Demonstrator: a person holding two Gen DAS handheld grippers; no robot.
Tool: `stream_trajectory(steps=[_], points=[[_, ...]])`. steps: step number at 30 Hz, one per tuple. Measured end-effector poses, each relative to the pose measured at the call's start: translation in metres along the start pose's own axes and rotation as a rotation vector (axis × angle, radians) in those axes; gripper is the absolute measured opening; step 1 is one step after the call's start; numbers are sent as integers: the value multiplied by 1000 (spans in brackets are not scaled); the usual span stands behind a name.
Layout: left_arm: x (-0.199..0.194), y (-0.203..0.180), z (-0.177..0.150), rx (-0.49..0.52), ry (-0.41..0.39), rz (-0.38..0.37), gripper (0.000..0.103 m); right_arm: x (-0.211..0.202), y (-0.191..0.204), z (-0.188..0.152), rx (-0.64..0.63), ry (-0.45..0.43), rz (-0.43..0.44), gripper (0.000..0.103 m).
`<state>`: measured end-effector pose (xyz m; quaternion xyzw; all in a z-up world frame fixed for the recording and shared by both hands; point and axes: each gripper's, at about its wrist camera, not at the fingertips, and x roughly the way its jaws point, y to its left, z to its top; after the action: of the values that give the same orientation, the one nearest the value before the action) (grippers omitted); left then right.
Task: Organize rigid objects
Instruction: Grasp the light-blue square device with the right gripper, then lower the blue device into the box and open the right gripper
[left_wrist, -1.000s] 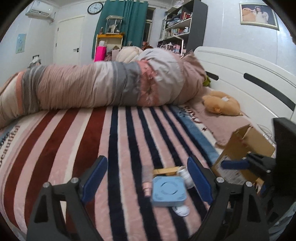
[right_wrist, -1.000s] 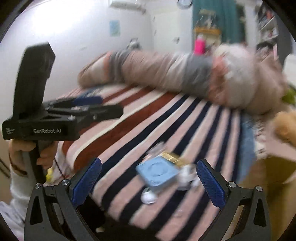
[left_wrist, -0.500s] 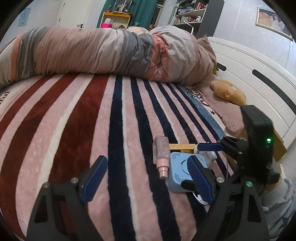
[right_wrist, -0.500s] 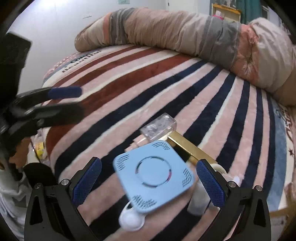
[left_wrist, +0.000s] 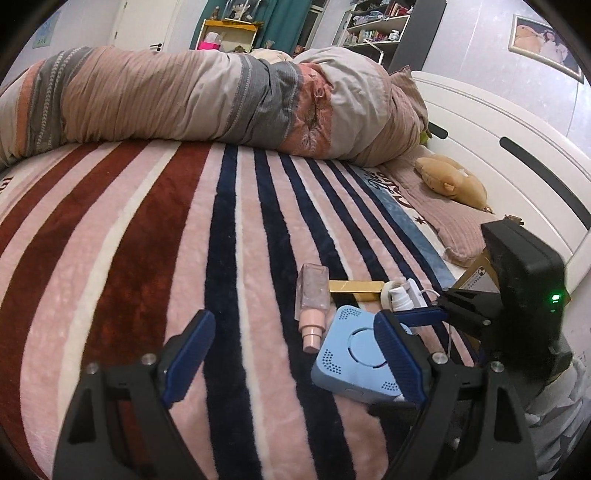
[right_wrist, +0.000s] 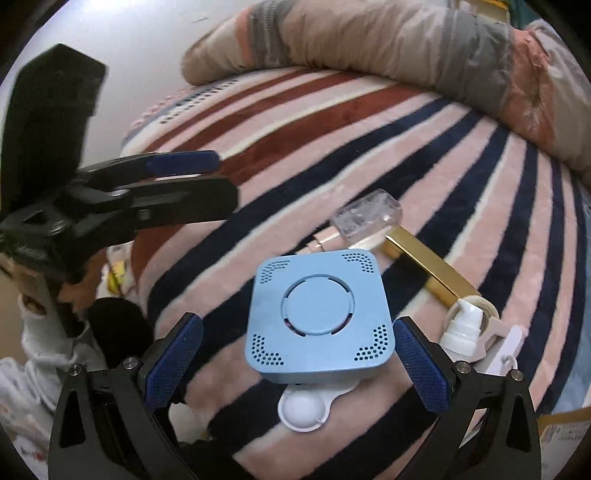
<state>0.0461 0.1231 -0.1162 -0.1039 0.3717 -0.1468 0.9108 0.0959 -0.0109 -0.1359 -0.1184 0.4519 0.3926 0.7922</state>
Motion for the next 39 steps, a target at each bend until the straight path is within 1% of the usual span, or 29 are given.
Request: stream_trajectory(steps=[1,4,8,10,13,16,17,18,19,22,25,28,30,32,33,35,39], points=[[0,0,0,-2,1,-1,86,3,-1,2,6,3,-15,92],[0,1,-1,-5,2,2,86,16,-3,6,37,12,-44,83],[1,4,-2,-8,5,-4,86,20,-3,8,51,-1,-55,82],[3,5,-1,-13,9,-15,86,18,1,6,33,-3,-83,81],[4,4,-1,-16,11,-41,86,7,9,4,10,-38,-137,81],[2,0,2,-21,3,-130,86,-14,14,0,6,-88,-158,81],[-1,-2,4,-25,-4,-184,86,-22,17,-2,0,-109,-167,81],[-2,-5,5,-27,-8,-211,86,-29,19,-3,-8,-129,-180,81],[-5,-10,9,-25,-12,-257,86,-41,23,-6,-17,-160,-196,81],[-12,-28,17,-5,-12,-319,86,-76,30,-11,-32,-253,-205,81],[-22,-48,29,-11,-12,-413,86,-113,39,-17,-57,-358,-225,81],[-32,-74,39,10,-7,-504,85,-143,43,-24,-62,-450,-251,81],[-36,-90,45,25,3,-539,78,-163,43,-30,-64,-505,-256,81],[-41,-114,53,49,13,-580,65,-177,41,-35,-57,-544,-270,81],[-41,-121,55,56,14,-589,61,-183,41,-38,-53,-559,-275,81],[-46,-144,60,88,13,-602,50,-196,34,-45,-39,-588,-289,81],[-50,-183,66,170,2,-558,49,-221,18,-66,2,-627,-303,81]])
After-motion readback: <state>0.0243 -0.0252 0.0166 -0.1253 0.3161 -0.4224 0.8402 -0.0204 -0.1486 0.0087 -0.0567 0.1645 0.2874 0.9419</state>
